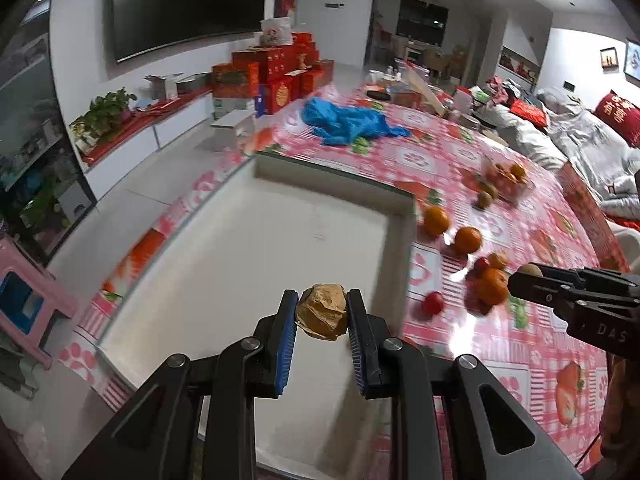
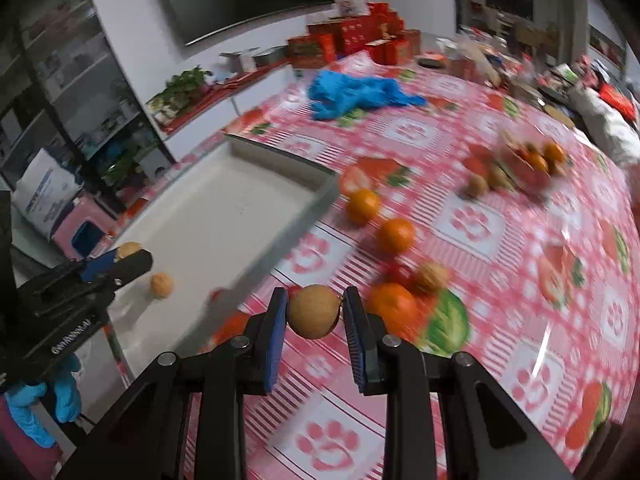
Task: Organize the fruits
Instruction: 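Carry the kiwi and dried fruit over the white tray while both tools open to drop them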
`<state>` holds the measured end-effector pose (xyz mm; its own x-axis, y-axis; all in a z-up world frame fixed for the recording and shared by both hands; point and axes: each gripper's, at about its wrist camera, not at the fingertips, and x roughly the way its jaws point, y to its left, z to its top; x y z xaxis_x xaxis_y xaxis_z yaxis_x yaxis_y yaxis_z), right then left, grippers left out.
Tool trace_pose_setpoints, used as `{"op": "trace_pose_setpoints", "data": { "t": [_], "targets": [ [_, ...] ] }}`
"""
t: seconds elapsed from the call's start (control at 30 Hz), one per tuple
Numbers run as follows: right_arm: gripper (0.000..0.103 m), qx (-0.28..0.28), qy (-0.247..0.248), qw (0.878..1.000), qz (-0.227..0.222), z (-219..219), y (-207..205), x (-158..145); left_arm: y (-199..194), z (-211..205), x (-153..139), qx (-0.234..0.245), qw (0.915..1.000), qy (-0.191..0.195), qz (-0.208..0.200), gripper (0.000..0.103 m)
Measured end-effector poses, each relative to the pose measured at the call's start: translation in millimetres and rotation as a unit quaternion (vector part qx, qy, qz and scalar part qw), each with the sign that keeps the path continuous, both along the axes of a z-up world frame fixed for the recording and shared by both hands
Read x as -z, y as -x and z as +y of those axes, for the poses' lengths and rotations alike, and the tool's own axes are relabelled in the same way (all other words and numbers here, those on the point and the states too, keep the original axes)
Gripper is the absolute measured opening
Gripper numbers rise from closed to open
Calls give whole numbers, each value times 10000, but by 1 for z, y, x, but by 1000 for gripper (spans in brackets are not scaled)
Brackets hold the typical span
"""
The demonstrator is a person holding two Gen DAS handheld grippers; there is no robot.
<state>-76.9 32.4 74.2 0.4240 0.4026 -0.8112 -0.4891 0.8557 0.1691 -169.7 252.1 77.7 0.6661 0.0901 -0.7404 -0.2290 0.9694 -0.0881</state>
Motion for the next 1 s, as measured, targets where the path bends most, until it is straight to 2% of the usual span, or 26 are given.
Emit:
{"op": "trace_pose_setpoints", "data": {
  "t": [0.2,0.37,0.67,1.0],
  "targets": [
    [31,-443,23,9990,-80,50,-4,-8,-3,25,2,-258,9997,26,-7,26],
    [31,-707,108,9974,20,86,-5,0,-4,40,11,-424,9990,89,66,26],
    [31,-787,278,9962,262,107,-13,21,-6,52,32,-552,9978,276,253,26],
    [31,-858,401,9940,553,121,-15,41,-9,54,40,-580,9975,271,311,26]
  ]
}}
